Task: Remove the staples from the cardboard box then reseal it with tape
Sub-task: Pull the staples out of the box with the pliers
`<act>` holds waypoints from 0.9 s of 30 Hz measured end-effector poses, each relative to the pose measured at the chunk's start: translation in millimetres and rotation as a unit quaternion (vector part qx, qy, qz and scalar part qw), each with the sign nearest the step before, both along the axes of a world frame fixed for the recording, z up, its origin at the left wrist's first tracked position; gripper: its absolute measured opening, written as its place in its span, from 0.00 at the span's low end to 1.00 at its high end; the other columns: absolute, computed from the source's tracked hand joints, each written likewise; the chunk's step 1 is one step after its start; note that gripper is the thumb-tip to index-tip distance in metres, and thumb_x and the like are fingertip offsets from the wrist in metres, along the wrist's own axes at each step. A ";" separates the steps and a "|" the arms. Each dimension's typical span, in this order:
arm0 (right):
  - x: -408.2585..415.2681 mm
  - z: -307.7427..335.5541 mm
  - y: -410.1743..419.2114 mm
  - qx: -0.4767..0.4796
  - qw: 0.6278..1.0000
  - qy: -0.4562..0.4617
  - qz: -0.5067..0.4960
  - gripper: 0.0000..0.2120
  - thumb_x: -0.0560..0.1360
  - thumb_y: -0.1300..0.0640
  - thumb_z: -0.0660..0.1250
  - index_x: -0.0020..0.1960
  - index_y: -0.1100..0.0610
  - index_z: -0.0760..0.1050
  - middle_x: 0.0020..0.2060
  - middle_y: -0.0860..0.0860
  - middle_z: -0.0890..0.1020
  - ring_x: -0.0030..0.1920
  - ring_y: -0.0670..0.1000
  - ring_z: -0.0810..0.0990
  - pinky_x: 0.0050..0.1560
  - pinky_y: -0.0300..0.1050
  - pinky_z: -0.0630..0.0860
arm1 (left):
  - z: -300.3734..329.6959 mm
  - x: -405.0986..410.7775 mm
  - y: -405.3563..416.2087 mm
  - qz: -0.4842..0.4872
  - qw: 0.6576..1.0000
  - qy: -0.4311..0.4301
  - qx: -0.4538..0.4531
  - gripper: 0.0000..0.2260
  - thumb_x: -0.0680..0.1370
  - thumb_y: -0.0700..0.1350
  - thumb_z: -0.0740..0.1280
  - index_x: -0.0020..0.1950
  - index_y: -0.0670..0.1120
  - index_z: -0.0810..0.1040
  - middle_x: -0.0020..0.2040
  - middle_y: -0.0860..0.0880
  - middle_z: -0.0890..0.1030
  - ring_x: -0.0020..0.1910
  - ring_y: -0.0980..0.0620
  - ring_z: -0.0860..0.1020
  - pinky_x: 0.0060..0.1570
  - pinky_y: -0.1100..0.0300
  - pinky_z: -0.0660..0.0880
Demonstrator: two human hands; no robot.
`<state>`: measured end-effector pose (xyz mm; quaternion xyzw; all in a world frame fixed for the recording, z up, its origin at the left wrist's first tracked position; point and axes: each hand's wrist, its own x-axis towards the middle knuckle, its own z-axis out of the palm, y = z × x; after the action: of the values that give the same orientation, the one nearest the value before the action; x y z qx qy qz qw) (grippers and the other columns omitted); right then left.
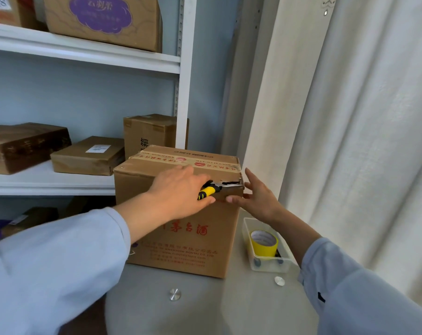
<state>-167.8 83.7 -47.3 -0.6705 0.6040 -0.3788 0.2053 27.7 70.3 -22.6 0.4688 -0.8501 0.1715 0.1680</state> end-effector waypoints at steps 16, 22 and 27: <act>-1.6 -12.7 -8.4 -0.007 0.999 0.013 -0.044 0.30 0.77 0.55 0.68 0.76 0.50 0.60 0.65 0.51 0.77 0.67 0.54 0.73 0.67 0.56 0.70 | -17.9 -3.1 7.3 -0.005 0.997 0.078 0.005 0.21 0.80 0.60 0.55 0.71 0.55 0.66 0.56 0.49 0.79 0.54 0.47 0.78 0.50 0.54 0.75; 0.8 -10.9 -5.7 -0.005 0.999 0.008 -0.041 0.28 0.77 0.57 0.67 0.75 0.49 0.61 0.65 0.51 0.76 0.68 0.55 0.72 0.68 0.55 0.69 | -18.6 -2.8 7.4 0.007 0.998 0.054 -0.007 0.24 0.79 0.62 0.53 0.74 0.55 0.63 0.57 0.48 0.78 0.54 0.48 0.78 0.48 0.55 0.75; -0.3 -10.6 -5.5 -0.009 0.999 0.003 -0.038 0.28 0.77 0.57 0.67 0.74 0.50 0.62 0.65 0.52 0.76 0.68 0.56 0.72 0.67 0.58 0.70 | -12.0 -2.5 5.6 0.006 0.999 0.024 -0.024 0.24 0.78 0.64 0.54 0.69 0.54 0.67 0.55 0.48 0.76 0.53 0.48 0.76 0.47 0.54 0.77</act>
<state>-168.1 78.2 -57.9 -0.6499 0.6264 -0.3898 0.1827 25.3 76.0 -34.5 0.4734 -0.8387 0.1816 0.1988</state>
